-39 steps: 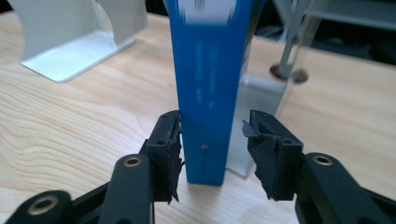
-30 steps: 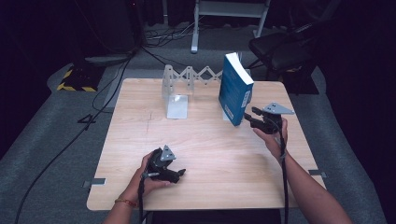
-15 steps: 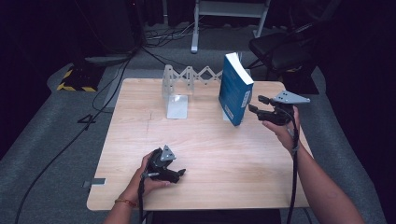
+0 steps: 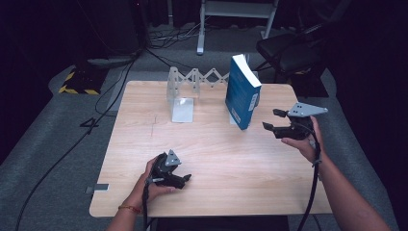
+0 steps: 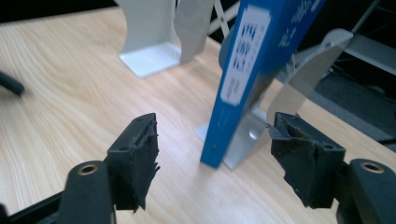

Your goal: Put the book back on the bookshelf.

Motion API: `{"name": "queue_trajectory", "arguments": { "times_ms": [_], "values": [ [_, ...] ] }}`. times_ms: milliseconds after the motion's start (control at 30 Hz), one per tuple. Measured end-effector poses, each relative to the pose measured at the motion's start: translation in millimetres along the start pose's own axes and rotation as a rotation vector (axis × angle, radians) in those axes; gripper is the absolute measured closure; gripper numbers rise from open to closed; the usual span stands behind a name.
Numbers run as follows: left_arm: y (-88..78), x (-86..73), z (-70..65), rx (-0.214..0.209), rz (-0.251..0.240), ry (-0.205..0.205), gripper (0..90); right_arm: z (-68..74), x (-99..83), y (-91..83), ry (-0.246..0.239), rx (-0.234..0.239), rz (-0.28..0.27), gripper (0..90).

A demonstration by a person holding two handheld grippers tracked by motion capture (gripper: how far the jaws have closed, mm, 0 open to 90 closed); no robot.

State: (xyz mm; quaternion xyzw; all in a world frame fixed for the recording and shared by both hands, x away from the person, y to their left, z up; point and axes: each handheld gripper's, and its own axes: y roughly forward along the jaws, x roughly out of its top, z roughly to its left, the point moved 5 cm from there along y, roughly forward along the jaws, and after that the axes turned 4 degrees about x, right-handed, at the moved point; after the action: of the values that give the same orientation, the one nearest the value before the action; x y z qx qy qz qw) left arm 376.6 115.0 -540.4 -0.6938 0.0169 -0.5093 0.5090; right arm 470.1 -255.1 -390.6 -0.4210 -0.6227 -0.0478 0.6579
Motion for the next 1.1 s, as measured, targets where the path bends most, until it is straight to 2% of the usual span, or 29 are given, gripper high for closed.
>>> {"name": "queue_trajectory", "arguments": {
  "times_ms": [33,167,233,300,367,567,767,800,900,1100],
  "values": [
    [0.0,0.0,-0.2,-0.001,0.0,-0.002,15.0,0.8,-4.1,-2.3,-0.011,-0.013,0.015,31.3],
    [0.0,0.0,0.0,0.0,0.0,0.0,15.0,3.7,-14.4,-8.8,-0.029,-0.001,0.038,29.5],
    [0.0,0.0,0.0,0.0,0.0,0.0,15.0,6.6,-25.1,-14.6,-0.05,0.004,0.051,27.9],
    [0.0,0.0,0.0,0.0,0.0,0.0,15.0,8.2,-36.1,-18.7,-0.073,-0.013,0.07,27.7],
    [0.0,0.0,0.0,0.0,0.0,0.0,15.0,8.9,-43.2,-20.4,-0.071,-0.008,0.083,27.7],
    [0.0,-0.1,-0.4,0.0,0.0,-0.004,14.9,10.7,-86.0,-26.2,-0.032,0.008,0.15,27.5],
    [-0.1,-0.1,-0.4,0.0,0.001,-0.004,15.0,10.6,-124.1,-27.8,0.007,-0.001,0.212,27.4],
    [0.0,-0.1,-0.4,0.0,0.0,-0.005,15.0,10.6,-124.1,-27.8,0.007,-0.001,0.212,27.4],
    [0.0,-0.1,-0.4,0.0,0.0,-0.005,15.0,9.2,-145.7,-30.0,0.025,-0.017,0.256,26.9],
    [0.0,-0.1,-0.4,0.0,0.0,-0.005,15.0,8.7,-172.1,-39.4,0.082,-0.015,0.258,24.8]
  ]
}}
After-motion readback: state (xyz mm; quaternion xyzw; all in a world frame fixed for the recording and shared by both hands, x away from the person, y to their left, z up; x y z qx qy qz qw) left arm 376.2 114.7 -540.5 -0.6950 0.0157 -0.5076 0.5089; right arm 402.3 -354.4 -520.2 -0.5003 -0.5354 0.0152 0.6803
